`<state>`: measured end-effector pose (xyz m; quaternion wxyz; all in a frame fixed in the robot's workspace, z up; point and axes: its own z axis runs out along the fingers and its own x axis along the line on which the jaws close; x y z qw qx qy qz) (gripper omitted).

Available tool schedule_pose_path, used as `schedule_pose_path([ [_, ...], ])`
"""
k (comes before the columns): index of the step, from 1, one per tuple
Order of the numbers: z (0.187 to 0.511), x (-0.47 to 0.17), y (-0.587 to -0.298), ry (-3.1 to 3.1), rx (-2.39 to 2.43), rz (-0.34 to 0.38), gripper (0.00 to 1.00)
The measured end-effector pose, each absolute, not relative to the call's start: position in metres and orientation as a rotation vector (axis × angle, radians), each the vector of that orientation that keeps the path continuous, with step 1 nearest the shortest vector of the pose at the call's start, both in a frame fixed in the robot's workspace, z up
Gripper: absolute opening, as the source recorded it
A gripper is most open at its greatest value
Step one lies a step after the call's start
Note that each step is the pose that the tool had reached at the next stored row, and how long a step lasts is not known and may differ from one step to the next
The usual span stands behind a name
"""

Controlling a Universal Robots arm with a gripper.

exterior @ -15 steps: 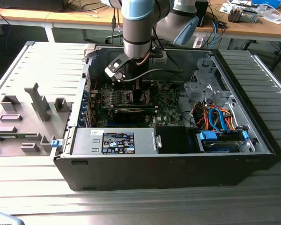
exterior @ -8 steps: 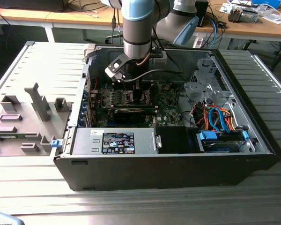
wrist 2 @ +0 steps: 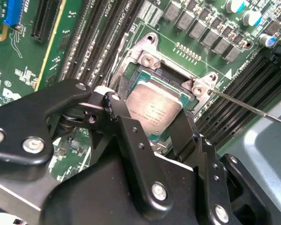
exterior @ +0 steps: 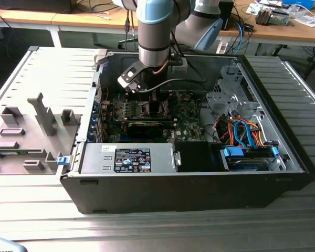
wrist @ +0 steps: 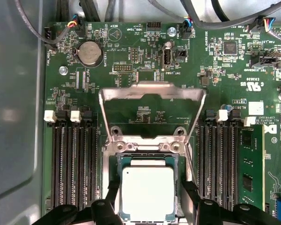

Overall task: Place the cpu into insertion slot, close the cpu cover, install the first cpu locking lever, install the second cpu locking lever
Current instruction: 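Place the cpu into insertion slot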

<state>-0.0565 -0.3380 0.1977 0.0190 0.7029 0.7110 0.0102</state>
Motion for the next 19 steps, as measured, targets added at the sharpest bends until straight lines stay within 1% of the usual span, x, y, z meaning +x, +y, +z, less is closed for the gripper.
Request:
schedule_pose_path([
  [19,0.2015,-0.0519,-0.3354,2.184,2.218,0.030,0.62],
])
